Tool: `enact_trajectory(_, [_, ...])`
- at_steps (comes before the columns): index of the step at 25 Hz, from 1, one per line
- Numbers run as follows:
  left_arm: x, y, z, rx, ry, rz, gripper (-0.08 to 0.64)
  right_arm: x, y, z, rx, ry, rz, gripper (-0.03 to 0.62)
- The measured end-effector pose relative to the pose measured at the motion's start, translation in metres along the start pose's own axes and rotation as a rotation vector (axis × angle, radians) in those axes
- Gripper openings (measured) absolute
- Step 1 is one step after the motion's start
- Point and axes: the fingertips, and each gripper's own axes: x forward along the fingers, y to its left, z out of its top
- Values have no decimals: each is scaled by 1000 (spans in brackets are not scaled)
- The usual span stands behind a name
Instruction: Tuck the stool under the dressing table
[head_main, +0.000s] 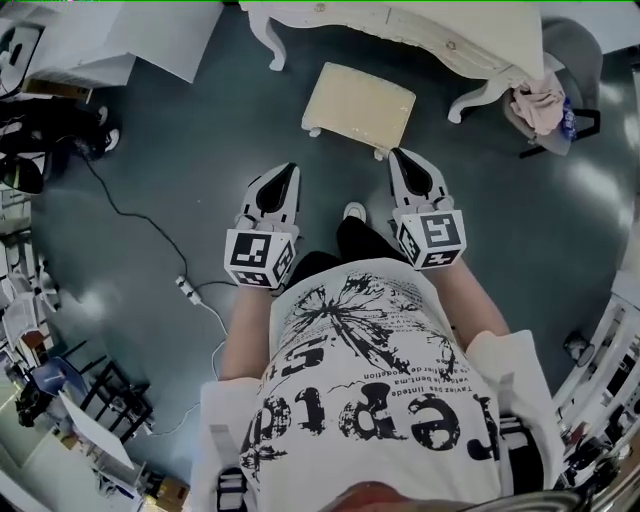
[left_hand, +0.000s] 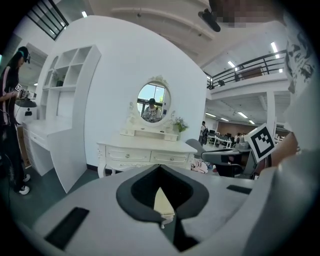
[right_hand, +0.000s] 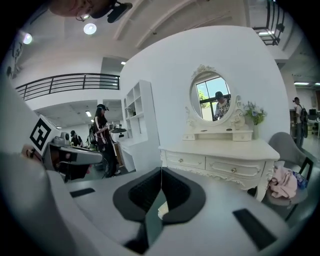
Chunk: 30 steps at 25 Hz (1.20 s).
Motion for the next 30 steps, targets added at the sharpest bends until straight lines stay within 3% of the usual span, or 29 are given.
enact_trajectory(8, [105,20,-13,12,84,-123,20,63,-55,-31,82,85,-83,18])
enact_trajectory(16, [204,57,-65,15,197,-299,20,129,-72,-99,156,173,-174,18])
enact_trajectory(22, [256,88,-133,57,318,-418,20,176,-80,-173,239,247,-279,18])
enact_trajectory(30, [306,117,-258,163,416,-515,20,234,-92,-289,254,352,-324,18])
